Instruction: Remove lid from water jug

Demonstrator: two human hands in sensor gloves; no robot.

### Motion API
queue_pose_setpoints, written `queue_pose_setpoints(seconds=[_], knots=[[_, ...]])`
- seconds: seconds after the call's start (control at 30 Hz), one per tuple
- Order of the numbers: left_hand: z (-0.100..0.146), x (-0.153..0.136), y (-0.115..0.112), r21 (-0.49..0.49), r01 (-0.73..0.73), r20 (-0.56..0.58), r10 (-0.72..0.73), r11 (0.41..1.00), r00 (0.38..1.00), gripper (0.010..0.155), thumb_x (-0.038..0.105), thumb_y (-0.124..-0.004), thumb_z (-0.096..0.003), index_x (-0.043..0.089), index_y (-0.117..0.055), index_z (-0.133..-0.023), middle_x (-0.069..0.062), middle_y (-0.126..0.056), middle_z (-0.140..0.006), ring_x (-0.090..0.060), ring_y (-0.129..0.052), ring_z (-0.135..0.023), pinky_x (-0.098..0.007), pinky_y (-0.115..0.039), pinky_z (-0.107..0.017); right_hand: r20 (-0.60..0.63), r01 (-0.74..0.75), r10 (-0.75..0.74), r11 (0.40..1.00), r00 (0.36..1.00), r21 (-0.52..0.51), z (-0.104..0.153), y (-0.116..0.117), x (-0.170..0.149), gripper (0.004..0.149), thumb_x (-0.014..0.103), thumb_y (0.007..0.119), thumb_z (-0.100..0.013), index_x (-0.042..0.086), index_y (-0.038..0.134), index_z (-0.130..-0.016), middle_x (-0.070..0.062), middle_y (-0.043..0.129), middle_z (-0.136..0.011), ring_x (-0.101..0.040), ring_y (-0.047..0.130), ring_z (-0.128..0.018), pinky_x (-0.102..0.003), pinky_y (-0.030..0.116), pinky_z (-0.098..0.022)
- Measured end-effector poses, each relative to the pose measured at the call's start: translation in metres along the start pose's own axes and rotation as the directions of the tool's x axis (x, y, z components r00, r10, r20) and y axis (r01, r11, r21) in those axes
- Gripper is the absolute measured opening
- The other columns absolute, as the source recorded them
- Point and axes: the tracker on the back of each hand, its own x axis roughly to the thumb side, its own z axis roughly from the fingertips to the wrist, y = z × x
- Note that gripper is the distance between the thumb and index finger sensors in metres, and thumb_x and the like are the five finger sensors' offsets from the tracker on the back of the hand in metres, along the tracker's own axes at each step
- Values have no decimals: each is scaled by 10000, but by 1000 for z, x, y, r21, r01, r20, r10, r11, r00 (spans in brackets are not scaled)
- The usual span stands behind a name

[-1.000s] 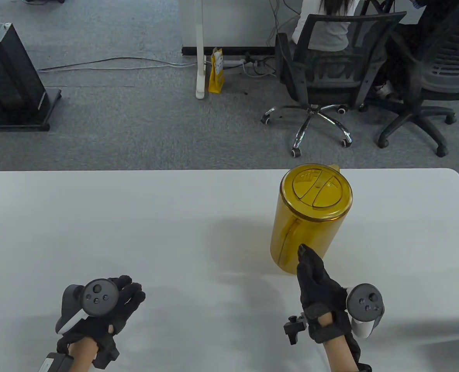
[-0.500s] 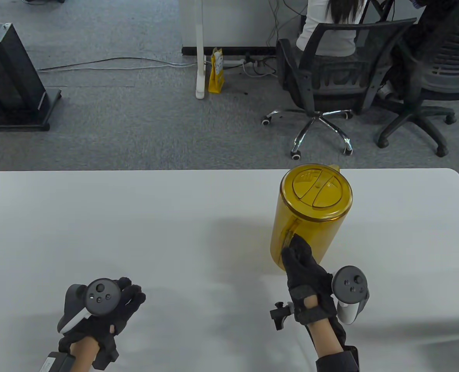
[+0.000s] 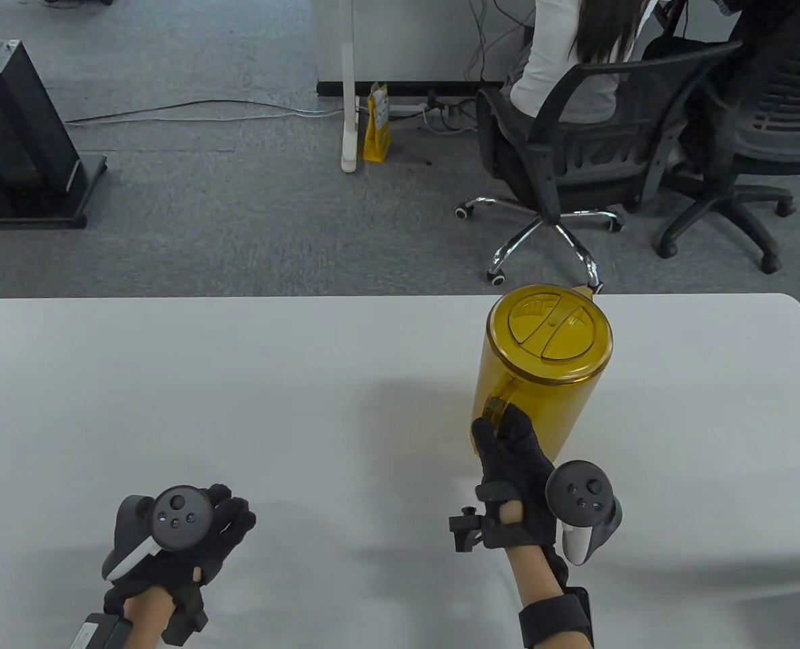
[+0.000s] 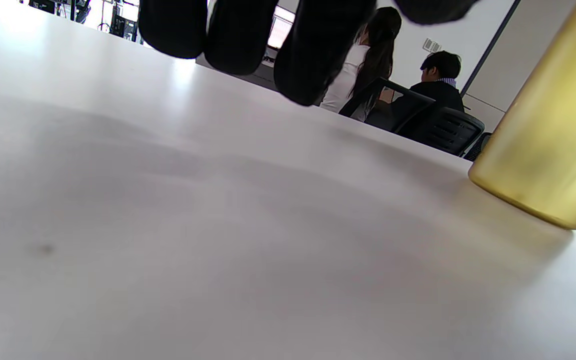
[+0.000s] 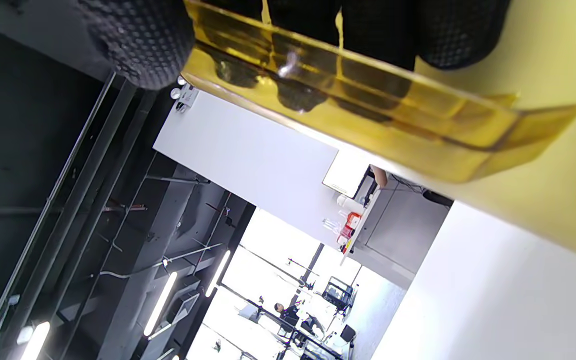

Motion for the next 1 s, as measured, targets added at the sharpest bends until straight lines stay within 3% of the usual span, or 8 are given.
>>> queue_pose_setpoints(seconds=[0.27, 0.43, 0.53, 0.67, 0.8, 1.0], knots=[[0, -2, 0, -2, -19, -6, 19, 1000, 1000, 575, 512, -625, -537, 167, -849, -938, -234, -701, -1061, -488, -633, -965, -673, -440, -713, 14, 55, -56, 997, 998, 62, -2, 3, -4, 539, 494, 703, -562, 171, 628, -986, -157, 802, -890, -384, 801, -805, -573, 655, -590], [0, 1, 1, 18, -8, 10, 8, 1000, 1000, 574, 511, -626, -535, 180, -823, -961, -230, -647, -1091, -481, -610, -979, -672, -431, -716, -6, 113, -113, 989, 994, 95, -2, 8, -7, 562, 518, 653, -585, 255, 546, -1070, -153, 749, -902, -395, 728, -826, -592, 589, -622], [0, 1, 1, 12, -3, 9, 3, 1000, 1000, 573, 511, -626, -535, 182, -823, -961, -230, -646, -1092, -482, -609, -979, -673, -429, -716, -25, 162, -160, 981, 987, 111, -2, 10, -7, 556, 467, 668, -585, 314, 509, -1095, -166, 711, -922, -410, 671, -849, -609, 534, -645], [0, 0, 0, -3, 3, 1, -3, 1000, 1000, 575, 511, -626, -535, 179, -824, -961, -232, -649, -1091, -483, -609, -979, -674, -428, -716, 9, 124, -126, 986, 992, 107, -4, 6, -8, 538, 444, 685, -555, 322, 558, -1064, -124, 736, -923, -386, 692, -874, -604, 557, -660], [1, 1, 0, -13, 9, -2, -9, 1000, 1000, 575, 512, -625, -536, 178, -824, -961, -233, -648, -1091, -482, -607, -980, -673, -427, -717, 13, 202, -205, 973, 979, 109, -4, 4, -12, 537, 422, 694, -551, 309, 569, -1060, -111, 721, -980, -377, 697, -912, -600, 558, -681], [0, 0, 1, -14, 7, -13, -7, 1000, 1000, 576, 512, -626, -535, 178, -824, -961, -233, -648, -1092, -485, -604, -981, -673, -425, -717, 71, 214, -221, 972, 973, 96, -3, -3, -13, 537, 395, 705, -531, 269, 604, -1043, -72, 801, -884, -333, 746, -920, -551, 615, -678]])
